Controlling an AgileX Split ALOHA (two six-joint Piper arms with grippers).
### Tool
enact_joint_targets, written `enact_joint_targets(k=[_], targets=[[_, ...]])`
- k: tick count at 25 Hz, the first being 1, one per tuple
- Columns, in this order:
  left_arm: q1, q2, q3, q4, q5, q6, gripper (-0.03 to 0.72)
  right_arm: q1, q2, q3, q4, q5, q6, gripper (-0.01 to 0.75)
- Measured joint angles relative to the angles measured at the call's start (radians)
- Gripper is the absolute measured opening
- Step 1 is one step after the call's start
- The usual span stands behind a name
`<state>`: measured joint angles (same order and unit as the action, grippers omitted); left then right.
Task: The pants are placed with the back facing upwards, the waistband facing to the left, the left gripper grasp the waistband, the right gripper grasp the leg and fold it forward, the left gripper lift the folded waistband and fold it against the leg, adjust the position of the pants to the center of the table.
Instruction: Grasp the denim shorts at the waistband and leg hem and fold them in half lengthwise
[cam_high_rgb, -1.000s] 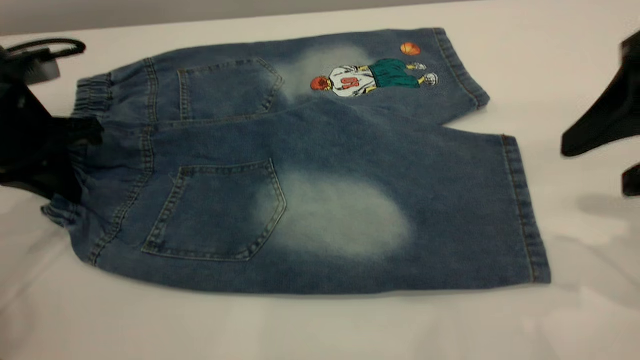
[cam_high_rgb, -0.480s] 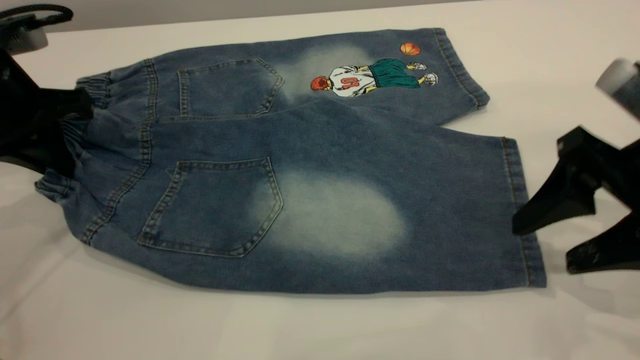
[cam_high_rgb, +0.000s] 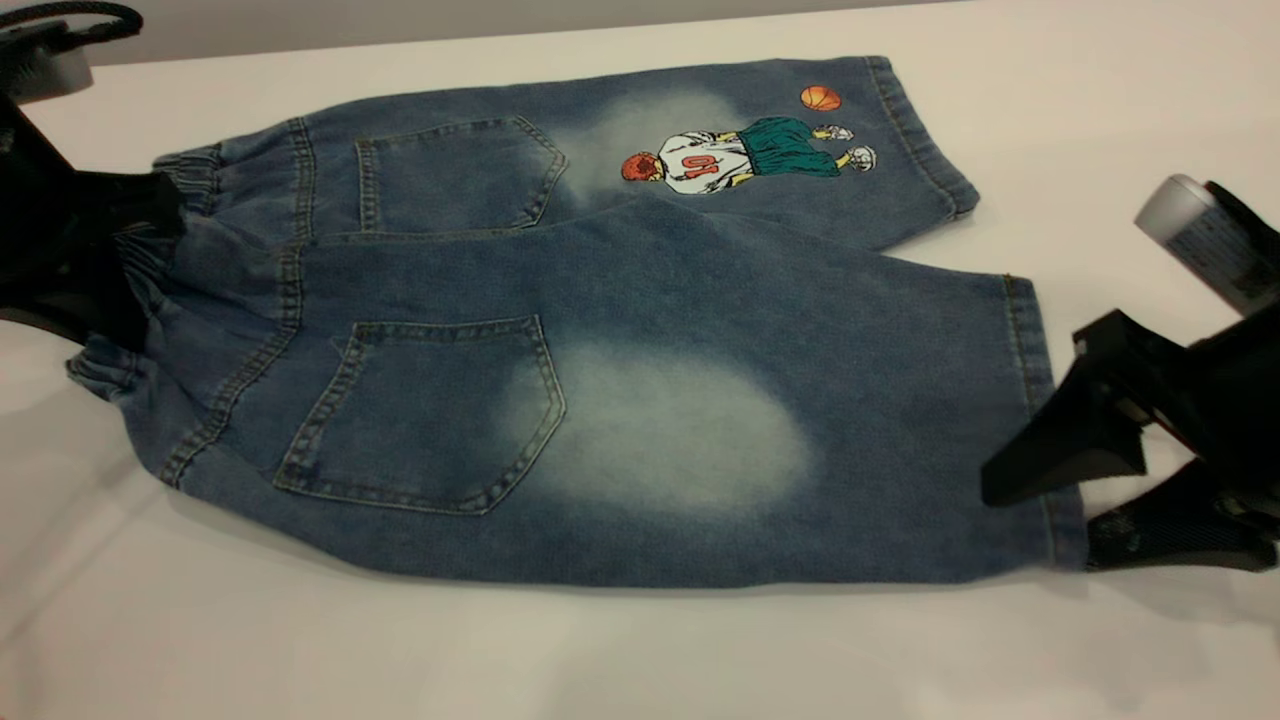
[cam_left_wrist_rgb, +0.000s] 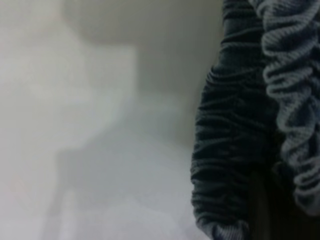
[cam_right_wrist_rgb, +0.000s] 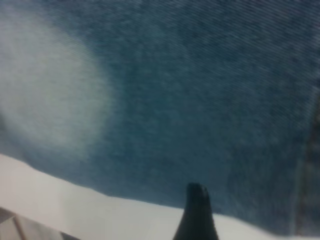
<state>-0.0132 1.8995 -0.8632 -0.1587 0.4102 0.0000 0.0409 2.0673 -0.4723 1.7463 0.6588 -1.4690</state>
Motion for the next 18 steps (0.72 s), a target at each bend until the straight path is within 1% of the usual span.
enact_joint_targets(k=[4,7,8,10,12,13,14,15,18], targets=[[0.0,0.001,0.0,0.0,0.002,0.0,0.067,0.0,0.04,-0.04,-0.001,0.054,-0.003,0.474],[0.0,0.001,0.0,0.0,0.008,0.0,0.067,0.0,0.061,-0.068,-0.004,0.07,-0.004,0.433],[0.0,0.001,0.0,0.0,0.011,0.0,0.067,0.0,0.064,-0.076,-0.004,0.07,-0.004,0.4],[0.0,-0.003,0.0,0.0,0.017,0.0,0.067,0.0,0.064,-0.077,0.001,0.06,-0.012,0.298],[0.0,-0.017,0.0,0.0,0.019,0.0,0.067,0.0,0.064,-0.078,-0.001,0.073,-0.032,0.138],[0.0,-0.026,0.0,0.0,0.013,0.0,0.067,0.0,0.064,-0.08,0.0,0.089,-0.034,0.077],[0.0,-0.038,0.0,0.001,0.01,0.0,0.067,0.0,0.063,-0.084,-0.002,0.099,-0.034,0.043],[0.0,-0.052,0.0,0.001,0.011,0.0,0.067,0.0,0.058,-0.084,-0.002,0.106,-0.034,0.029],[0.0,-0.09,0.002,0.001,0.038,0.025,0.067,-0.002,0.027,-0.084,-0.003,0.14,-0.031,0.021]])
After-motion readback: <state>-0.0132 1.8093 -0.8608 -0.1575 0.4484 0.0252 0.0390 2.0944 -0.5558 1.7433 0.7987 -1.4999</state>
